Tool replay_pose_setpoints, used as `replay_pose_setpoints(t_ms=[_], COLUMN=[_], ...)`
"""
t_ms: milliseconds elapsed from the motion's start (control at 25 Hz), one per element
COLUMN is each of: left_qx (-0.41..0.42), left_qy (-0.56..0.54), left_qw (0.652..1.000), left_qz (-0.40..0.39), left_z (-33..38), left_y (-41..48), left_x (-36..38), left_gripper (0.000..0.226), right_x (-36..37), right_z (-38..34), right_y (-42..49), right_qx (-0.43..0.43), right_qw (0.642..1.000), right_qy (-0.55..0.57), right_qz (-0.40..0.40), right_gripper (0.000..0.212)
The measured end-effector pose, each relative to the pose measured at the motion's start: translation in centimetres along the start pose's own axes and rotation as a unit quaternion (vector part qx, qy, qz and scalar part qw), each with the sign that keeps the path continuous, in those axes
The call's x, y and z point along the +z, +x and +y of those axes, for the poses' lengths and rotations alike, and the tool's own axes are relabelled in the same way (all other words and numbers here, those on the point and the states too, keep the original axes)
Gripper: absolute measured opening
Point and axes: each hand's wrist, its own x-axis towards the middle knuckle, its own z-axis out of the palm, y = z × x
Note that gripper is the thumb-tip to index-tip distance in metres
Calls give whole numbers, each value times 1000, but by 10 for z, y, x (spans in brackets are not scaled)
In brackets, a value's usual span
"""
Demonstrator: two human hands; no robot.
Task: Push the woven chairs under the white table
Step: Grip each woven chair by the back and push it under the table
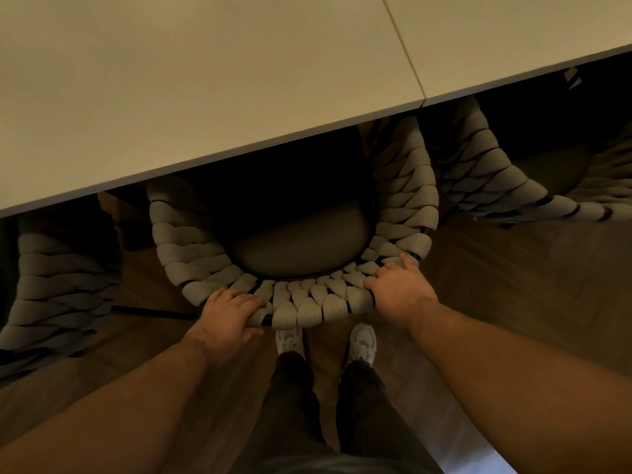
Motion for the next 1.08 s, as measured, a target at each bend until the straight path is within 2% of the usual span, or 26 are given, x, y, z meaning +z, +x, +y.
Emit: replay_pose_setpoints(t_ms=[360, 680, 800, 960, 1080], left_qx=[7, -9, -24, -49, -55], left_qy=[-27, 71, 62, 18, 20], left_qw=[1000, 996, 997, 998, 997], left_qz=[2, -44, -49, -47, -40], left_z=[-4, -4, -11, -6, -3], left_y=[9, 1, -3, -1, 5], left_x=[-5, -31, -28, -21, -18], left_gripper=[56, 56, 59, 61, 62], right_x=[-16, -3, -1, -15, -16], right_z=[3, -12, -22, -16, -13], right_y=[3, -7, -4, 1, 2], right_qx=[6, 4, 8, 11, 19], right_qw=[1000, 999, 999, 1000, 1000], right_qy=[-26, 29, 38, 22, 6], right_qz=[-4, 28, 33, -17, -17], right_gripper=[42, 44, 45, 40, 38])
